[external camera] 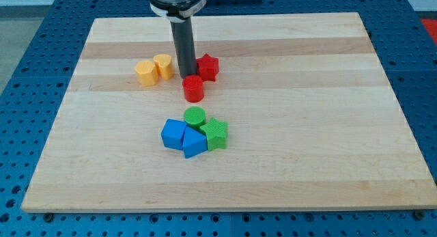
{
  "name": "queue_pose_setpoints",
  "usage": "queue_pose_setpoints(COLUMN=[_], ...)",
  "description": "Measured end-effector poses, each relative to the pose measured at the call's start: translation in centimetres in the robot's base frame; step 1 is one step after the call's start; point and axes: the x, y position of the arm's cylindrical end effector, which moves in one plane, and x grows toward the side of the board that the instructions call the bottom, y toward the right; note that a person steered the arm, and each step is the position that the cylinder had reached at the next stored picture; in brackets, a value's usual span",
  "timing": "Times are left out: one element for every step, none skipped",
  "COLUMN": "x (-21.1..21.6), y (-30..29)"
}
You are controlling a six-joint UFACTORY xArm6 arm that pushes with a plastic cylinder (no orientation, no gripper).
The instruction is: Move red circle on left side of red star
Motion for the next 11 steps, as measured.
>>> queue_pose_setpoints(x=[-1.2,-3.1,-4.5,-4.3,-1.1,2.8,5.2,6.6,7.8,7.7,5.3], y=[1.7,5.8,11.1,10.3,3.6,-1.1,-4.0,-4.1,-3.9,0.2,4.8])
